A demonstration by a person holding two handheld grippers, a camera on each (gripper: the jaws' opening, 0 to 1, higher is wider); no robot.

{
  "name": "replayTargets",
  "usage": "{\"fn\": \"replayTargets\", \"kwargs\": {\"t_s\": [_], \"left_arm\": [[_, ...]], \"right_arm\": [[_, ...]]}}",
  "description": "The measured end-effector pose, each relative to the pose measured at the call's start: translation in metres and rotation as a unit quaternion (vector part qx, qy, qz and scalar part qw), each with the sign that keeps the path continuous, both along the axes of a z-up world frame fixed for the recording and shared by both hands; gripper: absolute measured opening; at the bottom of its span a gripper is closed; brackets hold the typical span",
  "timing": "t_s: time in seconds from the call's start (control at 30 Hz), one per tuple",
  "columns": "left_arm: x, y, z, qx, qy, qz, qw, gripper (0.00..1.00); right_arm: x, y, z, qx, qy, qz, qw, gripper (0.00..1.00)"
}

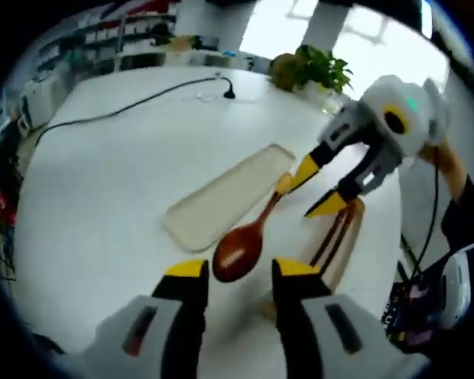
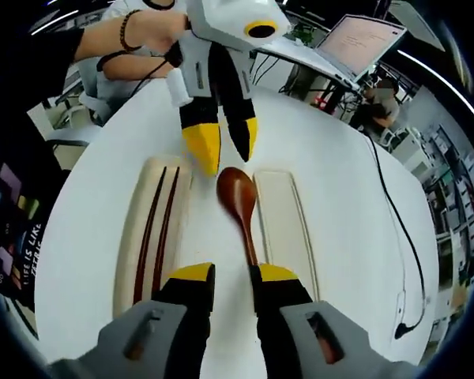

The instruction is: Arrange the utensils inside the cutlery case until each visible utensil rests in its matching compartment.

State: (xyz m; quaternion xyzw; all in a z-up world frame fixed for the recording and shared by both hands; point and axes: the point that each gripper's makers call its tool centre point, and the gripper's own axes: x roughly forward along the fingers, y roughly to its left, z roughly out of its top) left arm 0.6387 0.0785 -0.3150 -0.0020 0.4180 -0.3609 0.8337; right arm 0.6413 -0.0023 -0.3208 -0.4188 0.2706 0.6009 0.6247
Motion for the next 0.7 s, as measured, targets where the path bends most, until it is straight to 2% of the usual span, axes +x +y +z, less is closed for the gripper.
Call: {"fn": "replayTargets", "kwargs": {"t_s": [0.03, 0.1, 0.27, 0.33, 0.43, 0.6, 0.7], "left_arm": [[0.001, -0.003, 0.002, -0.01, -0.002, -0.003, 0.9999, 0.41], [-0.003, -0.005, 0.0, -0.017, 0.011, -0.003, 0.9998, 0.47], [-0.015, -0.015, -0.004, -0.026, 0.02, -0.011, 0.9994, 0.49], [-0.011, -0.017, -0.001, -0.043, 0.019, -0.003, 0.9989, 0.51], [-0.012, -0.02, 0.0, -0.06, 0.029, 0.006, 0.9977, 0.58], [-0.014, -0.021, -0.003, -0.056, 0.029, 0.003, 0.998, 0.58], [-0.016, -0.024, -0.002, -0.066, 0.034, 0.001, 0.9972, 0.58]], "right_arm": [[0.001, 0.003, -0.002, 0.003, 0.005, -0.002, 1.0, 0.19], [0.003, 0.007, -0.006, 0.007, 0.009, -0.004, 0.9999, 0.19], [0.002, 0.013, -0.011, 0.016, 0.019, 0.002, 0.9997, 0.19], [-0.001, 0.011, -0.016, 0.007, 0.02, 0.006, 0.9997, 0.19], [0.002, 0.013, -0.014, 0.013, 0.017, 0.009, 0.9997, 0.19], [0.002, 0.017, -0.017, 0.015, 0.023, 0.011, 0.9996, 0.18], [0.002, 0.019, -0.018, 0.015, 0.027, 0.011, 0.9995, 0.14]]}}
